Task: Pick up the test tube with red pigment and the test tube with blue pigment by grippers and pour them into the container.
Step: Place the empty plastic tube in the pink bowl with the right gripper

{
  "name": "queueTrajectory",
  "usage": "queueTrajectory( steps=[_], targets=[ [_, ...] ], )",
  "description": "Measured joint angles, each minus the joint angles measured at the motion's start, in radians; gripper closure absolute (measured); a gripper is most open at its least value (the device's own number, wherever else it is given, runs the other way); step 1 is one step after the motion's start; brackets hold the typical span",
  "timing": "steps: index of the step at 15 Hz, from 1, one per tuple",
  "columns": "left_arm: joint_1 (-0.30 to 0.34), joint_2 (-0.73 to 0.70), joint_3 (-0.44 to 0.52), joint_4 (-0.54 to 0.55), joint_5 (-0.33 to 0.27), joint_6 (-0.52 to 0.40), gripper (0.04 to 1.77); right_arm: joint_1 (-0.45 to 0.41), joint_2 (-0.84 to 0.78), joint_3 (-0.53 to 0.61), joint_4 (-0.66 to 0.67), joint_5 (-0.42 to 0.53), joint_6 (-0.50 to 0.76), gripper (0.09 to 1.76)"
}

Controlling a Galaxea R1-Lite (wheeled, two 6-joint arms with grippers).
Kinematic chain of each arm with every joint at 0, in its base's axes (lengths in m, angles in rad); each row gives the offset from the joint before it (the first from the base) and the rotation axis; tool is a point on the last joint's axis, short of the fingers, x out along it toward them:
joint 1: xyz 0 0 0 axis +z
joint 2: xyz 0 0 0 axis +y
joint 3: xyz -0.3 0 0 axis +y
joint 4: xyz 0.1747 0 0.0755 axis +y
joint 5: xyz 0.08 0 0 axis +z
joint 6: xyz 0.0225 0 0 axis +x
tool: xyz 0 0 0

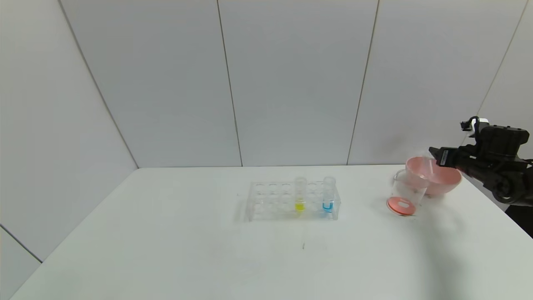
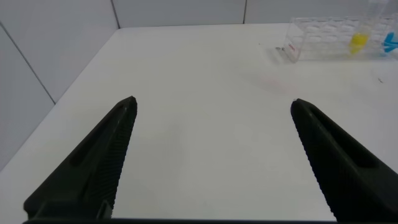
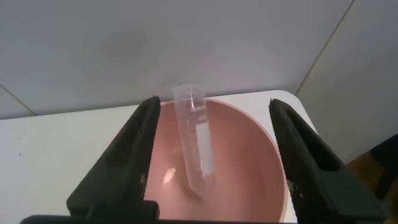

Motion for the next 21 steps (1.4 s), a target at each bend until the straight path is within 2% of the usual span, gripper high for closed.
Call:
queueTrajectory(
  steps=[3,6,9,13,15,16,21],
  targets=[
    [0.0,0.0,0.0,0.0,0.0,0.0,0.05,0.0,-0.041,0.039,0.005,0.0,0.001,0.44],
    [0.0,0.0,0.0,0.0,0.0,0.0,0.05,-0.001,-0.11,0.126,0.003,0.004,0.006,0.35],
    [0.0,0.0,0.0,0.0,0.0,0.0,0.05,-0.003,-0.209,0.261,-0.011,0.008,0.026,0.28],
    [0.0,0.0,0.0,0.0,0.0,0.0,0.05,0.023,-0.398,0.512,-0.065,0.05,0.051,0.22],
    [0.0,0.0,0.0,0.0,0.0,0.0,0.05,0.093,-0.491,0.639,-0.102,0.05,0.054,0.2],
    [0.0,0.0,0.0,0.0,0.0,0.0,0.05,0.15,-0.533,0.692,-0.111,0.019,0.056,0.2],
    [0.0,0.0,0.0,0.0,0.0,0.0,0.05,0.494,-0.611,0.805,-0.123,-0.282,0.139,0.17]
  ],
)
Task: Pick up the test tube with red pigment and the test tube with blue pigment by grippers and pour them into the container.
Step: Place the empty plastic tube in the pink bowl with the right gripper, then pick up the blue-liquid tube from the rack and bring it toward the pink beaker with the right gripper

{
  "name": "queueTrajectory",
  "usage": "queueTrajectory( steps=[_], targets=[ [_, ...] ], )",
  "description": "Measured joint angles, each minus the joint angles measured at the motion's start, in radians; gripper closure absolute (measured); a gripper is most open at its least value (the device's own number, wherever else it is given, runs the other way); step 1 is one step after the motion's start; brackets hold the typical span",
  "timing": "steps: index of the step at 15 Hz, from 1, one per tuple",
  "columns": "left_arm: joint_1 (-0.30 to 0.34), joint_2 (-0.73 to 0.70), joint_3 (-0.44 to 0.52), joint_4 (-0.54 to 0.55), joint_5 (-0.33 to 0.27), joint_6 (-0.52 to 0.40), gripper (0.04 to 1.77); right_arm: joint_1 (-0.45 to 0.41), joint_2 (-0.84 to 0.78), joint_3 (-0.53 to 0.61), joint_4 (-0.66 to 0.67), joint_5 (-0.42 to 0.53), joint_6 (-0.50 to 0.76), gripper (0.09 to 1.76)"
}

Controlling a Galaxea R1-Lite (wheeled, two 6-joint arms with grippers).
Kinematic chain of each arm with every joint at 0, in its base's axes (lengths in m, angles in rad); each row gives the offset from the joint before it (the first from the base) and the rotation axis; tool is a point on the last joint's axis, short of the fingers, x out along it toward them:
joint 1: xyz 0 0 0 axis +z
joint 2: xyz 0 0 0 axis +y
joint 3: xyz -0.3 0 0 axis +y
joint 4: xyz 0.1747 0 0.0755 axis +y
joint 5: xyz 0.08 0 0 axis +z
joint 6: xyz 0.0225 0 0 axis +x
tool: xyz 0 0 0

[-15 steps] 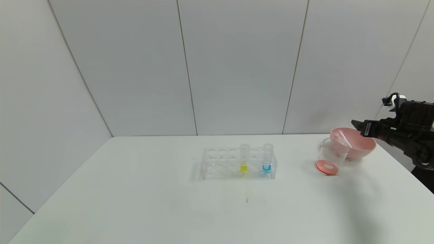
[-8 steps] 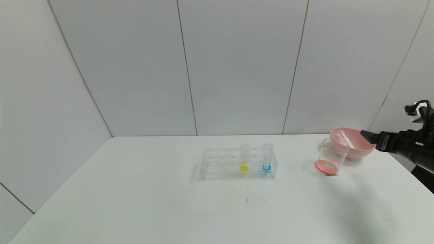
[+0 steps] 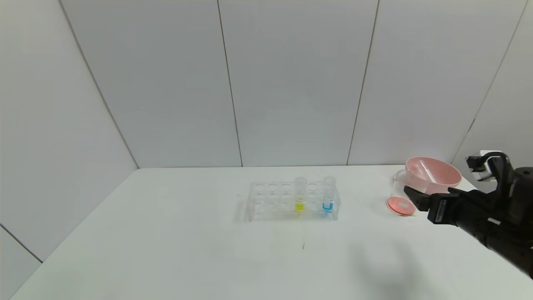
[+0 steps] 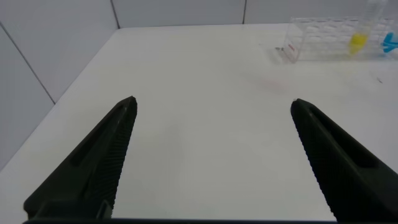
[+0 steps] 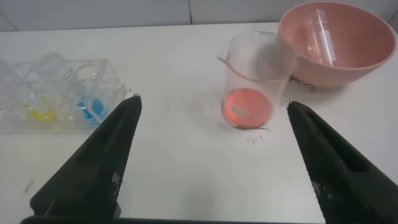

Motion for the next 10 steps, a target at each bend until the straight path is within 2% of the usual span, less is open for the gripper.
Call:
queueTrajectory(
  steps=[4,7,10],
  targets=[
    [0.0,0.0,0.0,0.0,0.0,0.0,0.05,0.269,0.063,-0.009,-0.044,-0.232,0.095,0.16],
    [0.0,0.0,0.0,0.0,0.0,0.0,0.05,0.374,0.179,-0.047,-0.144,-0.326,0.106,0.15],
    [0.0,0.0,0.0,0.0,0.0,0.0,0.05,0.429,0.29,-0.125,-0.16,-0.348,0.106,0.15]
  ],
)
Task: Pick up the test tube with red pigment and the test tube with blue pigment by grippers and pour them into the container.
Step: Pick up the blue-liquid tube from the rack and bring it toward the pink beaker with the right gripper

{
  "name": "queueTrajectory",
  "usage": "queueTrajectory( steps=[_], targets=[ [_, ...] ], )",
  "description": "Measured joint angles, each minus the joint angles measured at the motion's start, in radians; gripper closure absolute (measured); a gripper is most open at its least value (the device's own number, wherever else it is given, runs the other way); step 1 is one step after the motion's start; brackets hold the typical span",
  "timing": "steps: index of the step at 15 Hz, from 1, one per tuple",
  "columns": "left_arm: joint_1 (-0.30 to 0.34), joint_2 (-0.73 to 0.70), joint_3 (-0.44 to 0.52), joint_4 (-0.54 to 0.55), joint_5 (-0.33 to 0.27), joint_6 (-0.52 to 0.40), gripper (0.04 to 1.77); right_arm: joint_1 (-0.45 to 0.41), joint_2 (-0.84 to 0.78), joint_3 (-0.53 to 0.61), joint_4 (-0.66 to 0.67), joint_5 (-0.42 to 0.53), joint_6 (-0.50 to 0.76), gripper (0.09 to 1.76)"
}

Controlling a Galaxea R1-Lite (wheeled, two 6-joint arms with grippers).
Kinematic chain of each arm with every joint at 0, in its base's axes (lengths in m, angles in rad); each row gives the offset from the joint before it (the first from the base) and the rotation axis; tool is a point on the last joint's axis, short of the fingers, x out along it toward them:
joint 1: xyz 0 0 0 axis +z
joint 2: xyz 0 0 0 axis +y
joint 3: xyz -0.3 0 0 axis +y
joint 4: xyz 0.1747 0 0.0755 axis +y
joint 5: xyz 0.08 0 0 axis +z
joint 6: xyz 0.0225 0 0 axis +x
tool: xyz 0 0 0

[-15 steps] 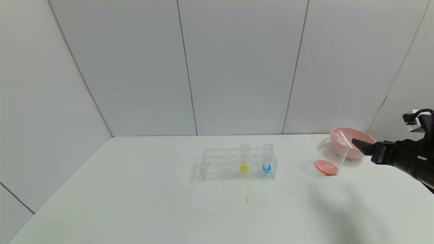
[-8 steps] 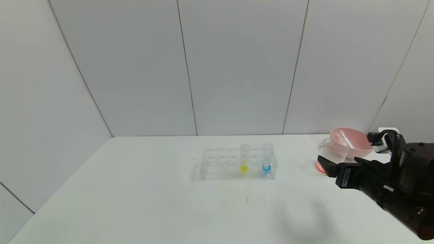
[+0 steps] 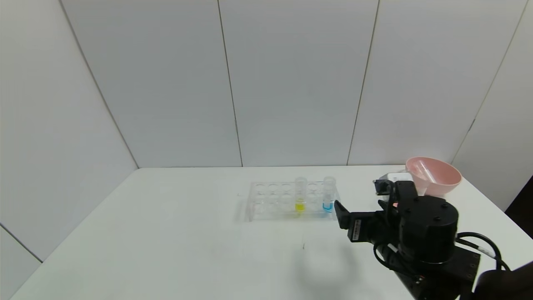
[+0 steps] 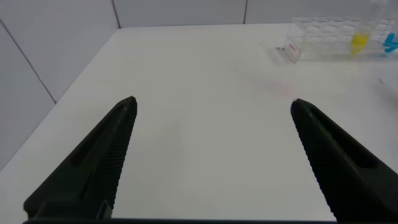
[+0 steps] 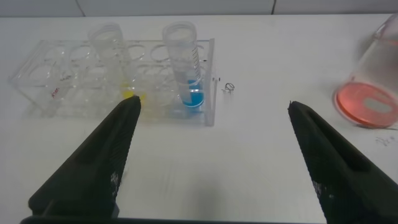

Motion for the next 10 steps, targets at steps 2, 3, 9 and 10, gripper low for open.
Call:
queueTrajectory(
  steps=[2,3,9,10],
  targets=[
    [0.0,0.0,0.0,0.0,0.0,0.0,0.05,0.007,0.063,-0.067,0.017,-0.003,0.0,0.15],
    [0.0,0.0,0.0,0.0,0.0,0.0,0.05,0.007,0.088,-0.103,0.043,-0.003,0.0,0.15],
    [0.0,0.0,0.0,0.0,0.0,0.0,0.05,-0.025,0.202,-0.306,0.157,-0.002,-0.001,0.15],
    [0.0,0.0,0.0,0.0,0.0,0.0,0.05,-0.032,0.219,-0.33,0.16,-0.002,-0.002,0.15]
  ],
)
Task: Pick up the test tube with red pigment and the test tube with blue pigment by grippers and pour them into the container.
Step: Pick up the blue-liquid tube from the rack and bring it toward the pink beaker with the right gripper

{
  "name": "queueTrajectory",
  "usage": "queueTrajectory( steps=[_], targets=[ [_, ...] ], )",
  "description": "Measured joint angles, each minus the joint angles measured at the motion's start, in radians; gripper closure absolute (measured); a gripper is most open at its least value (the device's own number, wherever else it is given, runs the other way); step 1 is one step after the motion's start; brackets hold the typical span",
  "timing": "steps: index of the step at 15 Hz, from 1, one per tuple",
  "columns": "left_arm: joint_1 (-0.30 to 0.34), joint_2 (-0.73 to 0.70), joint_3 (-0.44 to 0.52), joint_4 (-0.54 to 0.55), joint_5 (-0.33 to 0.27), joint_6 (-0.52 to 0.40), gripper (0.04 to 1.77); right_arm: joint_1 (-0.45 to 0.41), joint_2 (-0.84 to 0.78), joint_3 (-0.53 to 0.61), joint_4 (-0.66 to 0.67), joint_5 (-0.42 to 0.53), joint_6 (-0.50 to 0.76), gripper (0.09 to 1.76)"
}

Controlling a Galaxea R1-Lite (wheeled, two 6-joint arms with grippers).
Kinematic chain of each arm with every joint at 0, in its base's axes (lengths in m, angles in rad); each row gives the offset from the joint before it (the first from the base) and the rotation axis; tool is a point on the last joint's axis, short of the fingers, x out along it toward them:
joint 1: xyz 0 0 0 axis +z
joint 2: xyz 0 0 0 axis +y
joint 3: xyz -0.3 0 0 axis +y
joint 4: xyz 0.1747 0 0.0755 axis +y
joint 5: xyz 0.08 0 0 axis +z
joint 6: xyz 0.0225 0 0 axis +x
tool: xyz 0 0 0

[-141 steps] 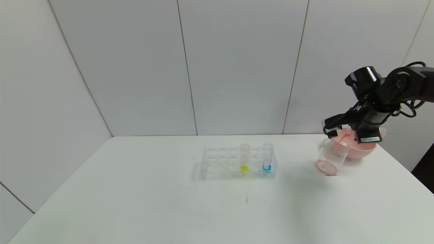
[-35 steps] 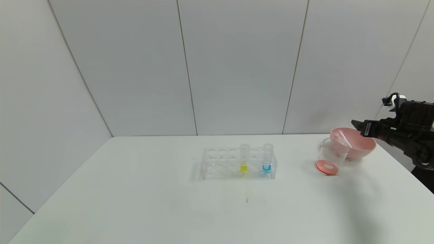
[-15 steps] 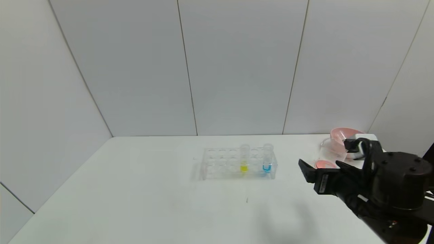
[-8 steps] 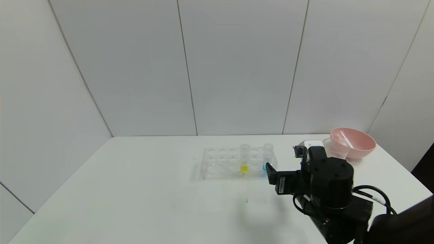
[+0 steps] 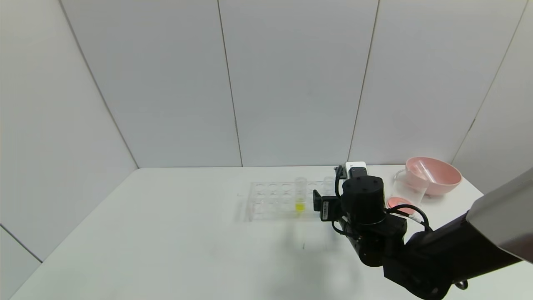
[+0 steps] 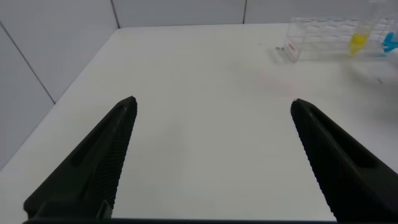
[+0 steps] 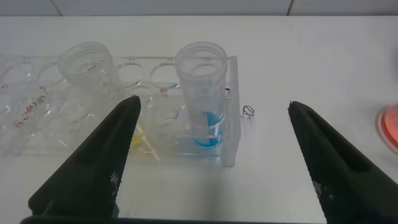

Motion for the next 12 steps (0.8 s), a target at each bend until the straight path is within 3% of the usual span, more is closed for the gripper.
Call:
queueTrajectory(
  steps=[5,12],
  targets=[
    [0.0,0.0,0.0,0.0,0.0,0.0,0.05,-0.021,0.066,-0.087,0.019,0.006,-0.007,0.15],
    [0.0,0.0,0.0,0.0,0.0,0.0,0.05,-0.026,0.095,-0.11,0.017,0.023,-0.018,0.14]
  ],
)
